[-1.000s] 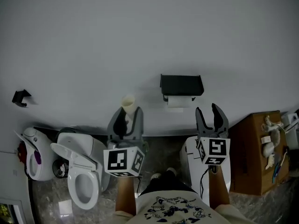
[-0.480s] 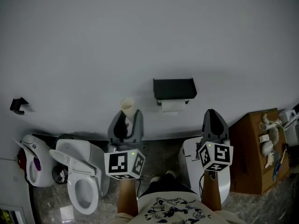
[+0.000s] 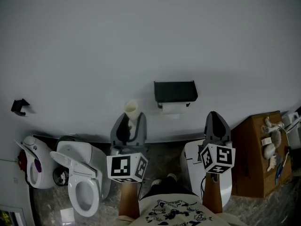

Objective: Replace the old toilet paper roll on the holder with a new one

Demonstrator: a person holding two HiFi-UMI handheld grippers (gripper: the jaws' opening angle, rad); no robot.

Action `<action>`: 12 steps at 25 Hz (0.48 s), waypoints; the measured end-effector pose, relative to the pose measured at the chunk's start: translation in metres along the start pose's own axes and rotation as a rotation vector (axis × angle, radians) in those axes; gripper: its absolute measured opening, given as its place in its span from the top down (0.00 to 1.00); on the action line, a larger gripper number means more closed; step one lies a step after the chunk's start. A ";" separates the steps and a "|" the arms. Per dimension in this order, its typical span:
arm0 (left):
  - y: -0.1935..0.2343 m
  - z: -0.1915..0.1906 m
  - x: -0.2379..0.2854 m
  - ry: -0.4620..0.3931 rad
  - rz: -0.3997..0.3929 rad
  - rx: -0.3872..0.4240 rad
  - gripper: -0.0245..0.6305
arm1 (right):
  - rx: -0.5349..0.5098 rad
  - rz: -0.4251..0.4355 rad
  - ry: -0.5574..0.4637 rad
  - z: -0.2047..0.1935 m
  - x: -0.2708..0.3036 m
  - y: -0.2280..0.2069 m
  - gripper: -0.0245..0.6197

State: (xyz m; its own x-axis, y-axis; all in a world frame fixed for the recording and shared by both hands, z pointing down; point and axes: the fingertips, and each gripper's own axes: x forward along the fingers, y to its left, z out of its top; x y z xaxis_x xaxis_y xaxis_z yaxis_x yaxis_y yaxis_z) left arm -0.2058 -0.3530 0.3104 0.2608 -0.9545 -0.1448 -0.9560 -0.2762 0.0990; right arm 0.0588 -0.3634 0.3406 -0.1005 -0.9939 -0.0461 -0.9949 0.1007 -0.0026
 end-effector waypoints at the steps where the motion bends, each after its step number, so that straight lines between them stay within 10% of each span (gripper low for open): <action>1: 0.000 0.001 0.000 -0.001 0.001 0.000 0.69 | -0.002 0.002 0.000 0.001 0.000 0.001 0.91; 12: -0.004 0.005 -0.002 -0.010 -0.001 0.001 0.69 | -0.003 0.018 -0.004 0.005 0.002 0.003 0.91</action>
State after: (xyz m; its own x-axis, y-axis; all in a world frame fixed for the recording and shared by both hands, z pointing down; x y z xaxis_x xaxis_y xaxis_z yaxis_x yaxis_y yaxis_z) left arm -0.2034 -0.3498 0.3053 0.2600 -0.9531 -0.1552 -0.9560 -0.2767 0.0977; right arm 0.0557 -0.3646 0.3358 -0.1187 -0.9917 -0.0498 -0.9929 0.1188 0.0016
